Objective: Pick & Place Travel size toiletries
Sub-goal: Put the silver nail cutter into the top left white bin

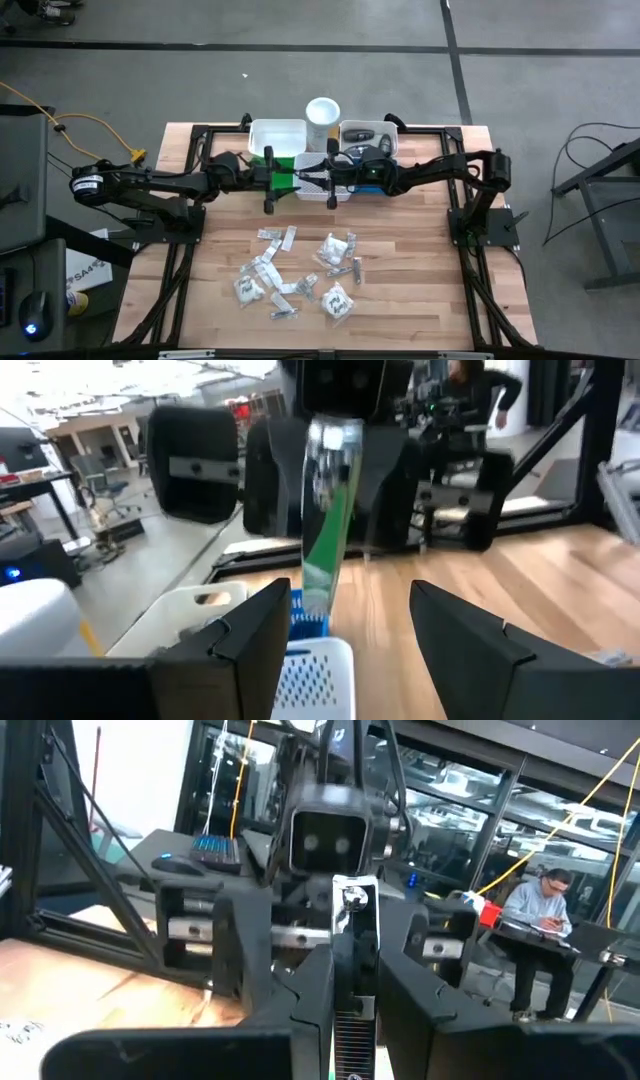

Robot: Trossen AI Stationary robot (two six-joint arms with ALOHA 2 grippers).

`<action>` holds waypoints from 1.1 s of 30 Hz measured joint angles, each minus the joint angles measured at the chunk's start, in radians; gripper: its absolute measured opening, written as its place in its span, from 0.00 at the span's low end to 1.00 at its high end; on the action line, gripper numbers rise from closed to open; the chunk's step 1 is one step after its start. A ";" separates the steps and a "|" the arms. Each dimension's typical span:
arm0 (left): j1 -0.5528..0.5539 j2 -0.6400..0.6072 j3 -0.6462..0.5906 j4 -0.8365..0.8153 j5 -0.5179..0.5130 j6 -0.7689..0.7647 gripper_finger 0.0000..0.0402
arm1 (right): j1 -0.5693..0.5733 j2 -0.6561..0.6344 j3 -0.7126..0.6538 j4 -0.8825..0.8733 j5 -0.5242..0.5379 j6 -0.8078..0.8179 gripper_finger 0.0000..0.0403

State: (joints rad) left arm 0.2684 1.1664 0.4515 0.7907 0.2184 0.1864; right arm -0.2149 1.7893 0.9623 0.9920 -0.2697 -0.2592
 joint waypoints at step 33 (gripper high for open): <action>0.000 0.063 0.058 0.051 0.075 -0.035 0.16 | 0.033 0.010 0.030 0.008 0.008 -0.012 0.12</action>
State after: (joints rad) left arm 0.2687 1.2289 0.5098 0.8422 0.2935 0.1514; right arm -0.1822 1.7988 0.9920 1.0004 -0.2620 -0.2707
